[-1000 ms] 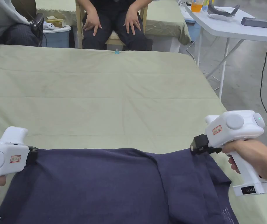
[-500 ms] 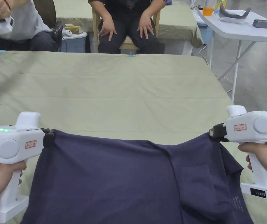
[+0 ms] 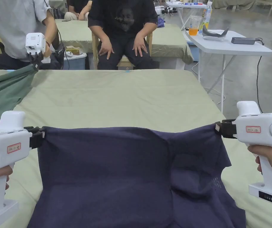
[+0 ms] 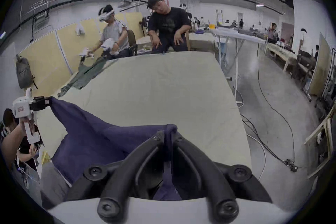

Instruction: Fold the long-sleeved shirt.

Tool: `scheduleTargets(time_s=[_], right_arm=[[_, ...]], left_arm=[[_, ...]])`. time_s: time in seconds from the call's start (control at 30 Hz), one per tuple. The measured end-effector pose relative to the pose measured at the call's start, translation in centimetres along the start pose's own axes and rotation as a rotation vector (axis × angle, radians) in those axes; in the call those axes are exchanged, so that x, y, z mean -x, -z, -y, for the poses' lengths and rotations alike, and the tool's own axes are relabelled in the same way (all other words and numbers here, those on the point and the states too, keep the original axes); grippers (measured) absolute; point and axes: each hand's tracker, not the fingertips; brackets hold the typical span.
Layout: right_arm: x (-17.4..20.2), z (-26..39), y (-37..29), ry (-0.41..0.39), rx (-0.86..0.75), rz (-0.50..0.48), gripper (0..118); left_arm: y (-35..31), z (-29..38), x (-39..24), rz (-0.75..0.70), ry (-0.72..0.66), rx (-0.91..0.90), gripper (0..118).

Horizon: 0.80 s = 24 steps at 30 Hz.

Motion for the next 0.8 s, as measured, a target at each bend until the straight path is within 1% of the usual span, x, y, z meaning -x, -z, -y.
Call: scheduleTargets(time_s=[0.2, 0.3, 0.43, 0.5, 0.57, 0.63, 0.7, 0.77, 0.8], right_arm=[[0.7, 4.9, -5.0, -0.033, -0.027, -0.020, 19], [0.8, 8.3, -7.1, -0.050, -0.031, -0.047, 19], [1.1, 13.4, -8.8, -0.085, 0.019, -0.077, 19], [1.0, 16.1, -9.0, -0.100, 0.058, -0.082, 19], [0.8, 18.8, -8.3, -0.122, 0.136, -0.069, 19], [1.1, 20.8, -7.6, -0.142, 0.179, -0.051, 19], [1.3, 22.2, -6.7, -0.137, 0.200, -0.039, 19], [1.0, 23.0, -6.1, -0.120, 0.211, -0.038, 19], [0.9, 23.3, -5.9, -0.116, 0.212, -0.035, 21]], left_arm=[[-5.0, 4.4, -0.8, 0.008, 0.027, 0.011, 7], [-7.0, 7.2, -1.2, 0.014, 0.027, 0.027, 7], [-8.7, 12.1, -1.6, 0.028, 0.014, 0.082, 7], [-9.0, 14.6, -1.8, 0.026, 0.010, 0.114, 7], [-8.6, 17.2, -2.1, 0.013, -0.010, 0.169, 7], [-7.5, 19.7, -2.1, -0.014, 0.028, 0.213, 7], [-6.6, 21.4, -2.2, -0.019, 0.033, 0.263, 7], [-6.4, 22.2, -2.5, -0.026, 0.034, 0.256, 7], [-6.7, 22.0, -2.5, -0.032, 0.027, 0.238, 16]])
